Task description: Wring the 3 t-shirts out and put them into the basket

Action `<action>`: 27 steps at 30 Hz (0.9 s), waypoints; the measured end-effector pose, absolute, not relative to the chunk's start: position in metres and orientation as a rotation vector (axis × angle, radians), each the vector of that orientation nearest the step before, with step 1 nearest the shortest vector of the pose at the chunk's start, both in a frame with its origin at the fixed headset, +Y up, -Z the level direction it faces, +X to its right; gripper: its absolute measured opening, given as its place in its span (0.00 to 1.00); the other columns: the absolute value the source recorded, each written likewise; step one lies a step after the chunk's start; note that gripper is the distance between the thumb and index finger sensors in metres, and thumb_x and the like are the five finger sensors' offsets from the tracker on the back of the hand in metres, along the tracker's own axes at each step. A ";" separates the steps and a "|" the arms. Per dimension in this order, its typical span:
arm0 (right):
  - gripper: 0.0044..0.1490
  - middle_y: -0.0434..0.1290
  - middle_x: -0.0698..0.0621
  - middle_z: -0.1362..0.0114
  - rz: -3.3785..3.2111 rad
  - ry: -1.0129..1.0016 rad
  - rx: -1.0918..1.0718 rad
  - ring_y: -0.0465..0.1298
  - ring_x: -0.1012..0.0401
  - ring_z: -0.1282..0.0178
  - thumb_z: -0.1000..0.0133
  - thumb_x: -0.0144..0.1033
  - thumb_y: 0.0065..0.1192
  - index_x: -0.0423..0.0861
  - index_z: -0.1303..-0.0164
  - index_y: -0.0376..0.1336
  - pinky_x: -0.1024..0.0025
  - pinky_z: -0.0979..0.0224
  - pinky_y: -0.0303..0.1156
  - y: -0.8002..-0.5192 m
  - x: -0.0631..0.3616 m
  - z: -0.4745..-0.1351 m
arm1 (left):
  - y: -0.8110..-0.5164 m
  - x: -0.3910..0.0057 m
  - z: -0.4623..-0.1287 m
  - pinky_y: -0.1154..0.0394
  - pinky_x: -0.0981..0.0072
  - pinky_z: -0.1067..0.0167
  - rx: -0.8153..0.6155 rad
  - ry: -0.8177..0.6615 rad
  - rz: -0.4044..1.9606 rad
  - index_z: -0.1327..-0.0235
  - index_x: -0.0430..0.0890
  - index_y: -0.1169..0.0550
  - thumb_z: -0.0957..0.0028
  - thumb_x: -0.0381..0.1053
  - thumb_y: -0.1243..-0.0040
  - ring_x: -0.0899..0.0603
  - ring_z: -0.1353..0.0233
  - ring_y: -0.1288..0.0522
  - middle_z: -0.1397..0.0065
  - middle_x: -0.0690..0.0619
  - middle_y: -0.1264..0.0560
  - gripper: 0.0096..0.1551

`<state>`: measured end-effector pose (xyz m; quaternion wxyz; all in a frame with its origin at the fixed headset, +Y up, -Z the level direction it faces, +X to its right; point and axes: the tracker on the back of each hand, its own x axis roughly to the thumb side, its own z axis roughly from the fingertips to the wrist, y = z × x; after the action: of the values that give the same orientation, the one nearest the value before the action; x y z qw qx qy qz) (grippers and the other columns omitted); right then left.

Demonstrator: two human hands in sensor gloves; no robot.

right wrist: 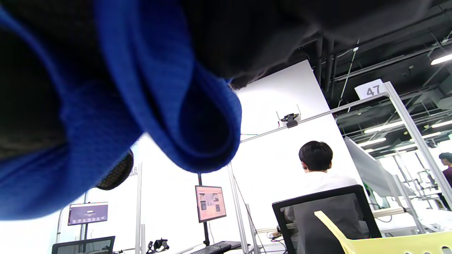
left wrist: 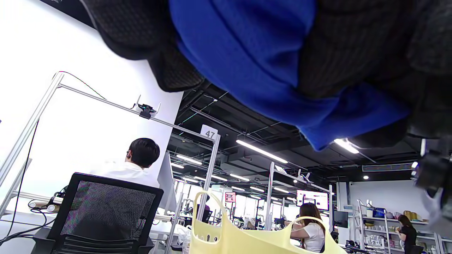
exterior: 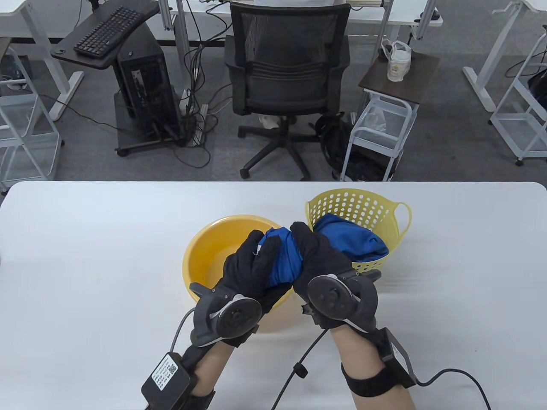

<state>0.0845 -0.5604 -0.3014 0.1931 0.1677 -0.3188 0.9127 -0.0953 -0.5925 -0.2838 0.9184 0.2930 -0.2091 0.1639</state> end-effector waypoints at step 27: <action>0.52 0.74 0.37 0.49 2.464 -0.802 0.415 0.78 0.57 0.77 0.52 0.27 0.87 0.43 0.24 0.53 0.66 0.76 0.81 -0.571 0.087 -0.312 | -0.599 -0.092 -0.286 0.23 0.43 0.38 0.633 -0.398 0.268 0.19 0.60 0.62 0.49 0.67 0.24 0.34 0.30 0.21 0.16 0.39 0.39 0.68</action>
<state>0.0867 -0.5706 -0.3117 0.2557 0.1530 -0.2956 0.9077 -0.0925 -0.5992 -0.2856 0.9222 0.3084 -0.1936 0.1304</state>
